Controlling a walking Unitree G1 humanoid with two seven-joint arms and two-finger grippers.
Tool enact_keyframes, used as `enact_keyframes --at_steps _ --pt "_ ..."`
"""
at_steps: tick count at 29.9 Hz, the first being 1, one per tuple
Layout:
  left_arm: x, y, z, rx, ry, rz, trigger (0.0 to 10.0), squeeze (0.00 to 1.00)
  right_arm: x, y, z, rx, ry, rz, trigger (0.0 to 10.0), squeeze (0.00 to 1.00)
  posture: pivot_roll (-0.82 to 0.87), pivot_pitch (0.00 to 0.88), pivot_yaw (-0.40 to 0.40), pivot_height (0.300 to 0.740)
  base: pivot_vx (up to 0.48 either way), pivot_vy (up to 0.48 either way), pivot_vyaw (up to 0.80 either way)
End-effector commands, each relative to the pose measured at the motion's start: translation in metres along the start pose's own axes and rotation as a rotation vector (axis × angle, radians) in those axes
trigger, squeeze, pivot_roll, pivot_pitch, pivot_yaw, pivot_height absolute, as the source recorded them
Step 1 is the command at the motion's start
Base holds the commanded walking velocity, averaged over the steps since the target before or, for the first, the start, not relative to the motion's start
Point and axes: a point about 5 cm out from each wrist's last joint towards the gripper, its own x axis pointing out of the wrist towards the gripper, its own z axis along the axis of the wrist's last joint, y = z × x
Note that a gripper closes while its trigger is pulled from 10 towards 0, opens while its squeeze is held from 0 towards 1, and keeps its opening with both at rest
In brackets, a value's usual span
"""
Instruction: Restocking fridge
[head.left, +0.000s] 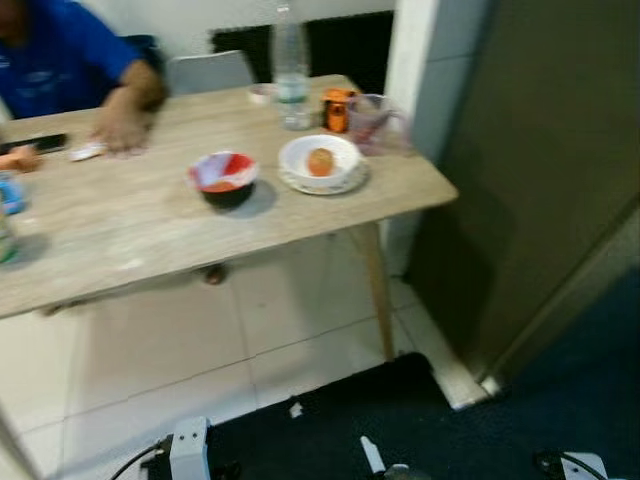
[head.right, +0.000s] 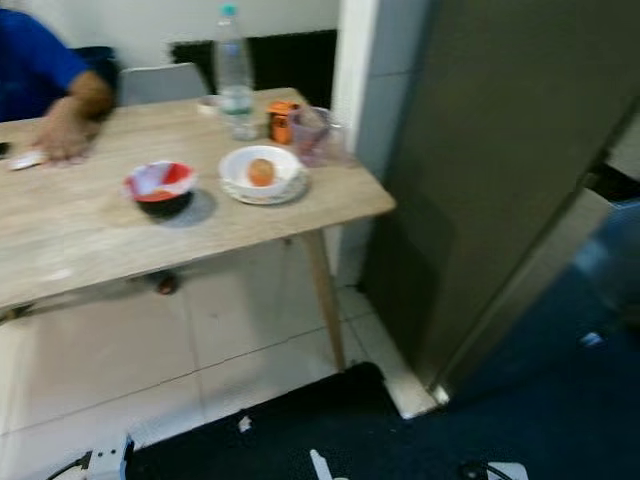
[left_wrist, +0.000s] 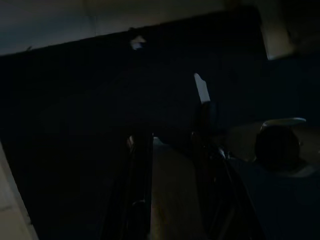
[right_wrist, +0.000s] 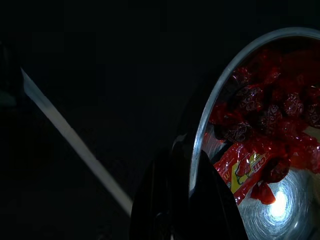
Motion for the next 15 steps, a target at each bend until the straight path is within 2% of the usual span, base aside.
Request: enact_keyframes --at_steps 1,15 --pt "-0.0009 -0.0006 -0.0052 -0.005 0.019 0.004 10.0 0.0 0.0003 -0.0029 0.0019 0.008 -0.005 -0.011 10.0 0.0 -0.01 0.113 -0.018 0.74 0.0 0.0 -0.77" --pt "0.0002 -0.0033 -0.0056 -0.003 0.021 -0.005 10.0 0.0 0.0005 -0.0013 0.0034 0.008 -0.008 -0.008 10.0 0.0 -0.01 0.111 -0.015 0.74 0.0 0.0 -0.77"
